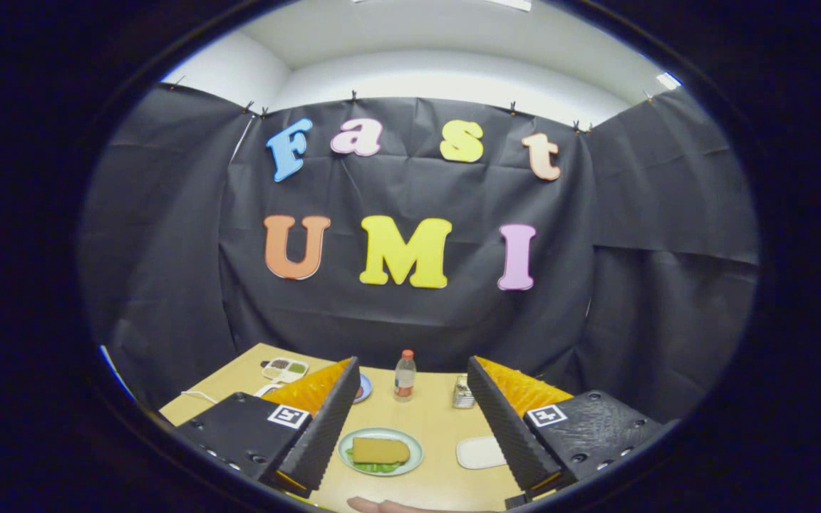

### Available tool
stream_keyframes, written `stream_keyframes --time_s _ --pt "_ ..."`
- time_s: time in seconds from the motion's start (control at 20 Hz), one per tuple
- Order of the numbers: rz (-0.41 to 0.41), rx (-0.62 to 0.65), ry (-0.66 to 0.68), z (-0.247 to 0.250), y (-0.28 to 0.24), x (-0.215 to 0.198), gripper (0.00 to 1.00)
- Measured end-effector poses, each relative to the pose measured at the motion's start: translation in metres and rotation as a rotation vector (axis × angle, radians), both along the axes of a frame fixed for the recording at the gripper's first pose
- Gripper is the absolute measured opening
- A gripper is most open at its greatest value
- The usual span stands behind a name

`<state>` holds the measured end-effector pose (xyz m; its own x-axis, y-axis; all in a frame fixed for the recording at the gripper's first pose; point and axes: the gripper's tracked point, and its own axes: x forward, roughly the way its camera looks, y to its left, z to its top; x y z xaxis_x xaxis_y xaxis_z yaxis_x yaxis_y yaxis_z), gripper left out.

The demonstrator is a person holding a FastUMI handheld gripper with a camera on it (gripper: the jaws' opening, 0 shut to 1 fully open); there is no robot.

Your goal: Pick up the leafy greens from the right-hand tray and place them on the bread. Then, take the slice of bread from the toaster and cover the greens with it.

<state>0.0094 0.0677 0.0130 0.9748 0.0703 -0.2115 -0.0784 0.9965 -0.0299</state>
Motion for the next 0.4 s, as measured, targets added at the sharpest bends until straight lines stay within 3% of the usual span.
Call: stream_keyframes --time_s 0.4 --pt "-0.019 0.009 -0.029 0.02 -0.005 -0.031 0.93"
